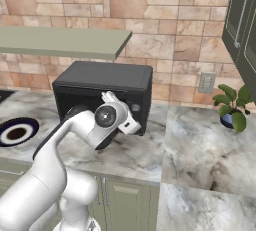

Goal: Pull the toaster oven rack outwards. Pick up the baguette from the plate and place it on the toaster oven rack. Close the toaster oven door fully and set the temperature to the lowest setting.

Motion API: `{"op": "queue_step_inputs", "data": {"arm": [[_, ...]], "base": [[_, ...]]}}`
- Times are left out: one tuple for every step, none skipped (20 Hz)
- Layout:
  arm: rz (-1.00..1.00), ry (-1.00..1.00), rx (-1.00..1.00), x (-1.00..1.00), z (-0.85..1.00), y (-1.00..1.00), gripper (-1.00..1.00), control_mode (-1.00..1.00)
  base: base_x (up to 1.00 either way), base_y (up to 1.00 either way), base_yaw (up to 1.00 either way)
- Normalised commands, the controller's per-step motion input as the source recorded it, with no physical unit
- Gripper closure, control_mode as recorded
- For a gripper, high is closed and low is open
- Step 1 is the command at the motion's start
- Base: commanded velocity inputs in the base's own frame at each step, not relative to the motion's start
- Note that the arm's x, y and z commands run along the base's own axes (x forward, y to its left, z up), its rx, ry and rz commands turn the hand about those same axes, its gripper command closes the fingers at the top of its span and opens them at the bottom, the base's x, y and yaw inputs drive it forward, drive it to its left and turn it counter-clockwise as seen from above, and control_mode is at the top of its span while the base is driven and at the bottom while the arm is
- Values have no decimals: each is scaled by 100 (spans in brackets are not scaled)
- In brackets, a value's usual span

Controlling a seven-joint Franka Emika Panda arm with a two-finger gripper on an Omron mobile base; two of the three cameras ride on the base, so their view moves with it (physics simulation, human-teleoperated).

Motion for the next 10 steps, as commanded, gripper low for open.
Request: {"op": "queue_step_inputs", "data": {"arm": [[5, 0, 0, 11, 0, -18, -100, -100], [6, 0, 0, 6, 0, -25, -100, -100], [7, 0, 0, 6, 0, -28, -100, -100], [7, 0, 0, 5, 0, -29, -100, -100], [7, 0, 1, 5, 0, -30, -100, -100], [8, 0, 1, 2, 0, -31, -100, -100], [8, 0, 1, 1, 0, -31, -100, -100], [8, 0, 1, 0, 0, -31, -100, -100], [7, 0, 1, 0, 0, -31, -100, -100], [6, 0, 0, 0, 0, -24, -100, -100]], "base": [[0, 0, 0], [0, 0, 0], [0, 0, 0], [0, 0, 0], [0, 0, 0], [0, 0, 0], [0, 0, 0], [0, 0, 0], [0, 0, 0], [0, 0, 0]]}}
